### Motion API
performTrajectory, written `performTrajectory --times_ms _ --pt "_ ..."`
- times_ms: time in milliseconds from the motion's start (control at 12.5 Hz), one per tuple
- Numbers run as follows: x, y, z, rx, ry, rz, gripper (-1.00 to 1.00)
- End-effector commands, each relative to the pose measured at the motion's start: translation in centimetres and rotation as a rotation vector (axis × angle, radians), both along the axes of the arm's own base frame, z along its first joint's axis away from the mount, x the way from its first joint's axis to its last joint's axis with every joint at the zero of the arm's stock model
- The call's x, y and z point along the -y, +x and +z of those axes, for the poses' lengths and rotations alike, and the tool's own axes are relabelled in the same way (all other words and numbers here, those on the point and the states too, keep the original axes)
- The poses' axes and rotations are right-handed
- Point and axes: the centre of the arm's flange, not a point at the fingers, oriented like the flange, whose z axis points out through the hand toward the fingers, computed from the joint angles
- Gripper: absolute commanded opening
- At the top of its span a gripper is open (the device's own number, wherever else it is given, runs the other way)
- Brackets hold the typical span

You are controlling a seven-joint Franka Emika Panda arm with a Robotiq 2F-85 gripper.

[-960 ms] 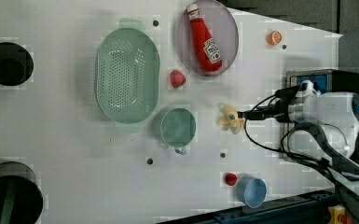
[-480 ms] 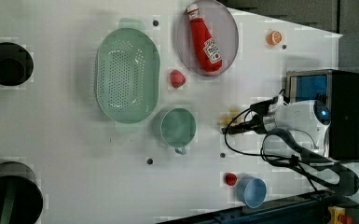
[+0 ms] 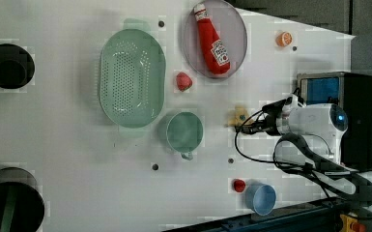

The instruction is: Pick Banana and place it in mug.

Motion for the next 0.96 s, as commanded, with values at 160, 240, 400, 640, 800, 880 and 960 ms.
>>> performTrajectory --times_ms 160,240,400,640,800,880,960 --pt "1.0 2.2 6.6 0.086 0.004 0.009 -0.37" --pt "1.3 2.4 8.9 0.089 0.004 0.001 -0.37" --pt "1.8 2.4 14.5 0.085 0.008 -0.013 -0.37" --pt "1.2 2.0 23.4 0.094 0.016 -0.018 -0.37" --pt "-0.1 1.2 28.4 0.069 0.013 -0.062 -0.37" --pt "-1.1 0.8 30.3 0.054 0.007 -0.091 -0.37" --pt "-2.3 0.5 31.8 0.047 -0.001 -0.107 -0.37"
